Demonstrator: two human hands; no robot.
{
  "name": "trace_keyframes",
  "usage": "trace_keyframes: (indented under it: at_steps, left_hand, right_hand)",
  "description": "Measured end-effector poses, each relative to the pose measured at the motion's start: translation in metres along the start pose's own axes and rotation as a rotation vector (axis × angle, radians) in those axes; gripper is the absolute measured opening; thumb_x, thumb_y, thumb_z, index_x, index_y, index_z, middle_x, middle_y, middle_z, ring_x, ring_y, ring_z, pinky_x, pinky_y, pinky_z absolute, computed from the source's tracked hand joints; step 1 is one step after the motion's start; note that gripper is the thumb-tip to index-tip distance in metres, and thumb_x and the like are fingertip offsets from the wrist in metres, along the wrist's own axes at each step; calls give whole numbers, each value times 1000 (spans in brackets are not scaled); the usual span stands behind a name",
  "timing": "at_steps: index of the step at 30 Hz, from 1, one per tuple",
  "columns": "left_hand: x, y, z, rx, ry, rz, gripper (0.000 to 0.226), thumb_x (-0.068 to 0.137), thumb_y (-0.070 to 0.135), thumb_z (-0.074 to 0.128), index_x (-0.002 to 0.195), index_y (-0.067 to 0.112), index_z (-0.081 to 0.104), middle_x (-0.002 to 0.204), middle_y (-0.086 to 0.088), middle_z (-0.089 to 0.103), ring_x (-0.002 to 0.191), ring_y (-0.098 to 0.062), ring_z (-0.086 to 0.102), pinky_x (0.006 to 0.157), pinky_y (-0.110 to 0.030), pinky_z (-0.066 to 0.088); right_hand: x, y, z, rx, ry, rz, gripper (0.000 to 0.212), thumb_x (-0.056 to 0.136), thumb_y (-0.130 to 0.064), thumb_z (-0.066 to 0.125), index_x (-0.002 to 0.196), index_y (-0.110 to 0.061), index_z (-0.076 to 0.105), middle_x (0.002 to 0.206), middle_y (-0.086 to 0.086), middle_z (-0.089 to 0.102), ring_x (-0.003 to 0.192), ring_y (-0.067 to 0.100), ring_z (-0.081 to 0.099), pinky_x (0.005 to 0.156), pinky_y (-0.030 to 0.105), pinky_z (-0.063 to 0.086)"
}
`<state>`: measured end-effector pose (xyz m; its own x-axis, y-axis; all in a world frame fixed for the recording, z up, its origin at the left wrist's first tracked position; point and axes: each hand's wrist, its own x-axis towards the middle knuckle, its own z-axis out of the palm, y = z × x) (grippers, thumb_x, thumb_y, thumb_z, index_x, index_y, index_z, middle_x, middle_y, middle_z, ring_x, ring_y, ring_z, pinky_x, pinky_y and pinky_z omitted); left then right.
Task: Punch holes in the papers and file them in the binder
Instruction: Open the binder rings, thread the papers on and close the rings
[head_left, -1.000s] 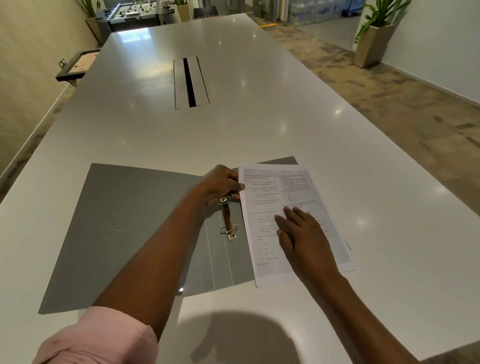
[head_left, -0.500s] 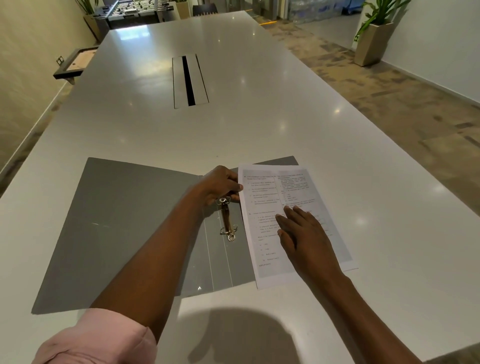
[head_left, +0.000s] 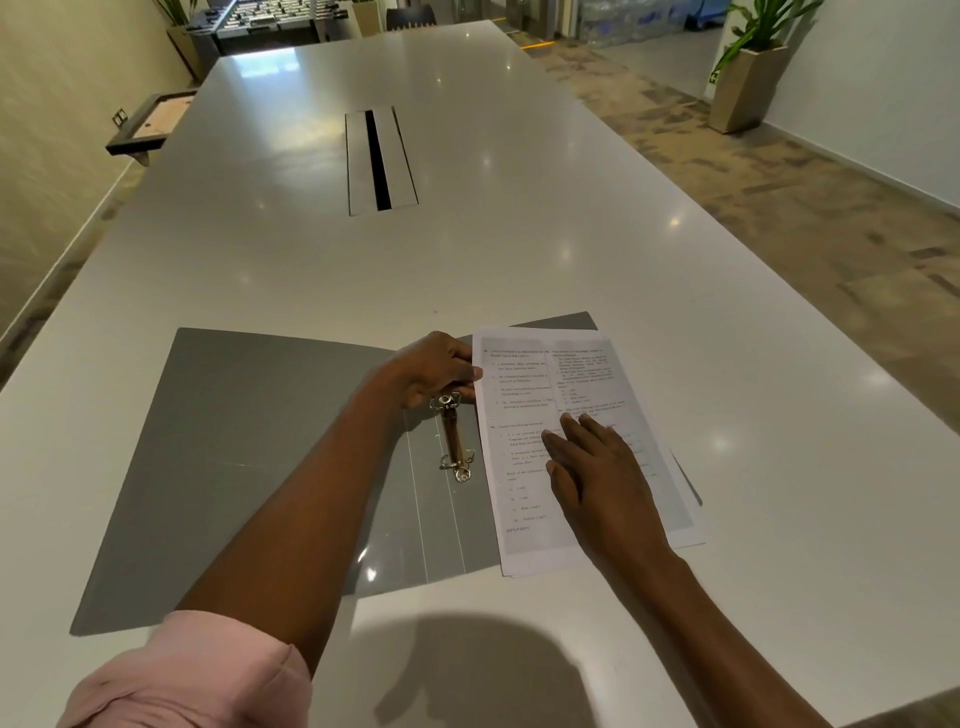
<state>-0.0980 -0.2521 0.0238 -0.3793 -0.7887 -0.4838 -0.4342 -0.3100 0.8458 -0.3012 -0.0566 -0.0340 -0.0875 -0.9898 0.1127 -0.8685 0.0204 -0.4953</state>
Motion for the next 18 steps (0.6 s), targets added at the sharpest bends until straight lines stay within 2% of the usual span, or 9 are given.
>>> trace_keyframes:
  at_steps: [3,6,10,13,18]
  left_hand:
    - [-2,0,0,-21,-12,-7,23,103,-6,58,121,-12,69,119,-20,78,106,-34,79,88,-42,66]
    - [-3,1,1,-37,-30,-1,22,103,-4,59,119,-11,71,116,-19,80,97,-30,81,87,-42,66]
    - [-5,3,4,-36,-20,0,17,99,0,67,112,-9,74,114,-18,81,99,-29,81,85,-38,67]
    - [-7,5,5,-23,-27,10,23,97,-1,69,118,-9,73,116,-14,81,103,-29,80,89,-41,66]
    - [-12,6,7,-9,18,82,26,94,-8,70,120,-6,73,112,-15,82,98,-29,81,80,-37,68]
  right_hand:
    - [0,-2,2,5,8,-13,42,106,-37,48,146,-30,56,159,-4,46,152,19,35,128,42,19]
    - [0,-3,3,-4,10,-24,42,106,-37,48,146,-30,56,159,-3,46,152,19,34,127,44,23]
    - [0,-2,3,-3,13,-25,42,106,-37,48,146,-30,56,159,-4,45,152,18,33,128,41,19]
    - [0,1,0,11,17,-25,42,106,-37,48,146,-29,56,159,-4,45,152,17,33,128,40,19]
    - [-3,2,-5,65,5,-31,44,105,-40,49,148,-31,53,162,-6,42,153,15,32,127,44,25]
